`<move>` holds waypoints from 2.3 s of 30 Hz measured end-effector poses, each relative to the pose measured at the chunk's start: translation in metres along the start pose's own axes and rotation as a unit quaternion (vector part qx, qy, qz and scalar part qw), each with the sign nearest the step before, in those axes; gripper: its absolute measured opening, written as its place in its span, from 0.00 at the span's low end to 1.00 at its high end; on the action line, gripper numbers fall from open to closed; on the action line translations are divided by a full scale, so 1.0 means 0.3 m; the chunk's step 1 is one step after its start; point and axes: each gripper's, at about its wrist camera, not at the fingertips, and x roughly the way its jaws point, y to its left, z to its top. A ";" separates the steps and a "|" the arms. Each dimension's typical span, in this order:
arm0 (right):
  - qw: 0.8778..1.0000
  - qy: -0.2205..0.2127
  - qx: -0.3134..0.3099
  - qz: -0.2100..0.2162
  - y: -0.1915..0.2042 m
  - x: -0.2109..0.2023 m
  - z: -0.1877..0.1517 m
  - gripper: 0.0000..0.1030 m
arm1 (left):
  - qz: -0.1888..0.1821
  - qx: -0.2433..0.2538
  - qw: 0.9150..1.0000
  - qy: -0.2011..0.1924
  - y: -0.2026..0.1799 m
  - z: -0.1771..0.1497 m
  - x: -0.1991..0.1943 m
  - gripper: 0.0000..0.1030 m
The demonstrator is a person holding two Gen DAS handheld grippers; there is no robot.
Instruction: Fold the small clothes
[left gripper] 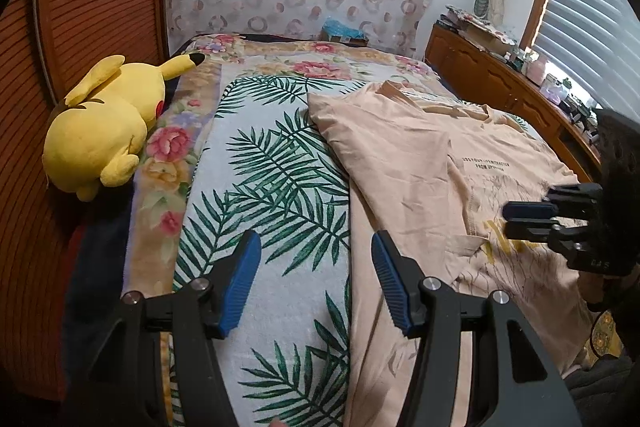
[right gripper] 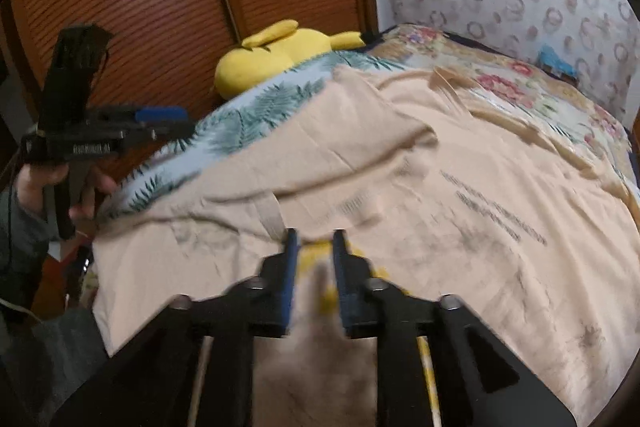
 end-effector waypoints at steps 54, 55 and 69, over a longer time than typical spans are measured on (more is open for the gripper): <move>0.987 -0.032 0.089 -0.126 -0.242 -0.256 -0.196 0.16 | -0.034 0.070 0.996 0.038 -0.315 0.035 0.143 0.55; 0.986 -0.031 0.097 -0.134 -0.259 -0.270 -0.213 0.17 | -0.035 0.072 0.996 0.040 -0.324 0.036 0.148 0.55; 0.968 -0.008 0.150 -0.201 -0.396 -0.395 -0.366 0.27 | -0.052 0.085 0.993 0.067 -0.392 -0.010 0.180 0.21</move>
